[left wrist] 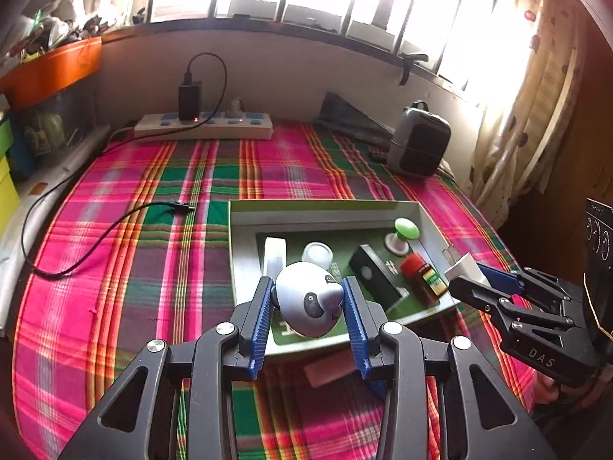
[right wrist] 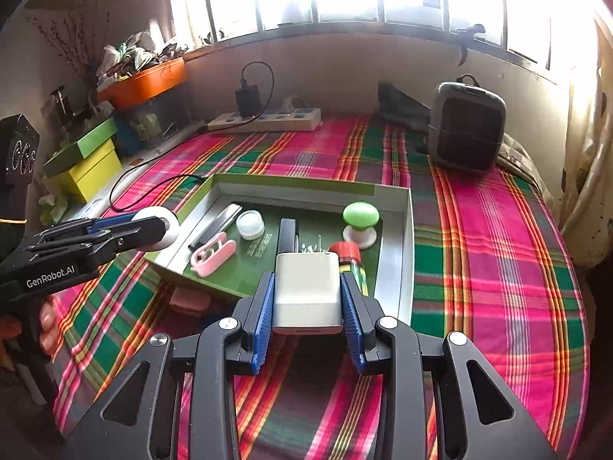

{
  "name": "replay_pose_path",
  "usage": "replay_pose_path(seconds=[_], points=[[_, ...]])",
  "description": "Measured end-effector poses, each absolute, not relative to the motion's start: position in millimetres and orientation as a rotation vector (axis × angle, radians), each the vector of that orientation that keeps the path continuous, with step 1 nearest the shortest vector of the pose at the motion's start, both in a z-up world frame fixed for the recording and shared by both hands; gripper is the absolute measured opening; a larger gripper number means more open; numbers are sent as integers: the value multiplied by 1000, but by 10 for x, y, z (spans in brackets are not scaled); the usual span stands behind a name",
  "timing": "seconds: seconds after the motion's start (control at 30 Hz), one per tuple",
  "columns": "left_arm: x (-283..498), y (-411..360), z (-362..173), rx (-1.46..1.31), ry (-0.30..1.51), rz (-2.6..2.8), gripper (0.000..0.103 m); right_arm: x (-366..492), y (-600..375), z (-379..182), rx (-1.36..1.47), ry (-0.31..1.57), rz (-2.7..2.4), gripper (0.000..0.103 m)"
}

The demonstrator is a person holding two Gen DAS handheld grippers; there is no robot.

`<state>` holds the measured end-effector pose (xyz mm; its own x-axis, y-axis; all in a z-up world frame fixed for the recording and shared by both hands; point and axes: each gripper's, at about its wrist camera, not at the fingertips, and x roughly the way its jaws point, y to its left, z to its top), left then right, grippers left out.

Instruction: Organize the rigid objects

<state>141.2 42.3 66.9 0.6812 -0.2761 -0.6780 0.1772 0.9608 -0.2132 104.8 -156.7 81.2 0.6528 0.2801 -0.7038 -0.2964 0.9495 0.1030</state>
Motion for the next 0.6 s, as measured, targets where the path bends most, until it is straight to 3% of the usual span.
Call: replay_pose_path(seconds=[0.6], points=[[1880, 363, 459, -110, 853, -255, 35, 1789, -1453, 691, -3, 848, 317, 35]])
